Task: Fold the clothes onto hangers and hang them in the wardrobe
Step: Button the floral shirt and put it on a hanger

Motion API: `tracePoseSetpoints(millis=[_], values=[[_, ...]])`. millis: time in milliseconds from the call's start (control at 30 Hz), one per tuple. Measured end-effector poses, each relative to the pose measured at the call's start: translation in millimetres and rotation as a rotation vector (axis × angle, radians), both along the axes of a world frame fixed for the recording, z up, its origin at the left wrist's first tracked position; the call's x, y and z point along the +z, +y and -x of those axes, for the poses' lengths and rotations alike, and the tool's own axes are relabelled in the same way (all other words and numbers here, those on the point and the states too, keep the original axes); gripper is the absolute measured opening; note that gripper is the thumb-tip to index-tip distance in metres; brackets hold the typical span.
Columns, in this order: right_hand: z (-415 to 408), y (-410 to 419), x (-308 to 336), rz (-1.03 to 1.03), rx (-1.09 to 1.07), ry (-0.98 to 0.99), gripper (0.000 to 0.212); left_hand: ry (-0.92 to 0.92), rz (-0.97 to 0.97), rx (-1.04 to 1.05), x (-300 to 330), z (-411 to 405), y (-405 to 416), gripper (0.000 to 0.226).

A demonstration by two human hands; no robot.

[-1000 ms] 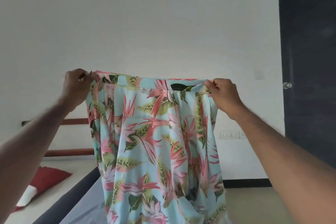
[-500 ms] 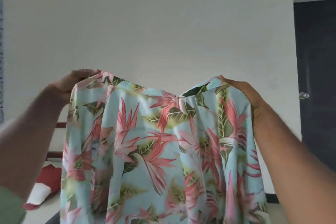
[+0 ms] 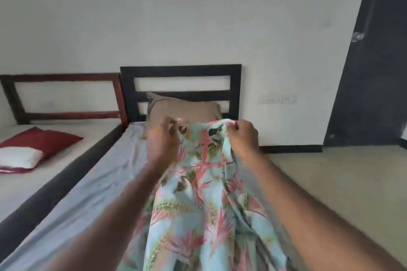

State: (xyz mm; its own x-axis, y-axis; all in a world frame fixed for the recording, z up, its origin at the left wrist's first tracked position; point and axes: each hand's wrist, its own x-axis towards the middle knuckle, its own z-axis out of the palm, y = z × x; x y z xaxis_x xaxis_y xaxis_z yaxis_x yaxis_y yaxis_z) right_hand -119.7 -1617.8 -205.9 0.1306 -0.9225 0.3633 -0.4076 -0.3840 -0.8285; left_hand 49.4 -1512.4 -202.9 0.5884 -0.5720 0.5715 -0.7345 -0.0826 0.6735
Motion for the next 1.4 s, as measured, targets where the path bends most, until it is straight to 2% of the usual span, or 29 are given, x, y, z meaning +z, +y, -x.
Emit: tracePoseSetpoints(millis=[33, 100, 167, 233, 267, 333, 400, 533, 700, 800, 867, 1000, 1067, 1167, 1400], values=[[-3, 9, -41, -0.126, 0.081, 0.049, 0.028, 0.012, -0.033, -0.069, -47, 30, 2, 0.016], [-3, 18, -121, -0.393, 0.173, 0.091, 0.017, 0.199, -0.151, -0.168, -135, 65, 3, 0.023], [12, 26, -195, -0.516, 0.198, 0.127, 0.031, 0.383, -0.209, -0.180, -207, 93, 7, 0.025], [37, 41, -247, -0.600, 0.217, 0.088, 0.021, 0.581, -0.178, -0.231, -246, 127, 29, 0.014], [49, 57, -252, -0.625, 0.217, 0.063, 0.011, 0.688, -0.134, -0.241, -257, 139, 38, 0.012], [71, 74, -261, -0.630, 0.201, 0.045, 0.015, 0.886, -0.027, -0.196, -266, 155, 46, 0.013], [89, 86, -263, -0.624, 0.205, 0.029, 0.011, 0.923, 0.008, -0.097, -269, 164, 48, 0.016], [110, 94, -257, -0.647, 0.228, -0.148, 0.005, 0.971, -0.004, -0.112, -266, 182, 46, 0.019], [126, 87, -250, -0.897, 0.318, -0.454, 0.010, 0.903, -0.010, -0.161, -255, 191, 47, 0.006], [132, 82, -249, -0.907, 0.394, -0.478, 0.011, 0.772, -0.106, -0.183, -249, 193, 46, 0.021], [134, 79, -250, -0.847, 0.426, -0.444, 0.011, 0.702, -0.143, -0.131, -246, 194, 43, 0.024], [135, 76, -260, -0.502, 0.409, -0.179, 0.008, 0.623, -0.056, 0.084, -241, 195, 36, 0.010], [136, 78, -260, -0.439, 0.381, -0.202, 0.014, 0.552, -0.062, 0.123, -239, 201, 31, 0.014], [138, 81, -256, -0.363, 0.302, -0.219, 0.015, 0.454, -0.129, 0.113, -239, 216, 28, 0.018], [139, 78, -260, -0.339, 0.274, -0.173, 0.013, 0.393, -0.191, -0.001, -245, 218, 27, 0.007]])
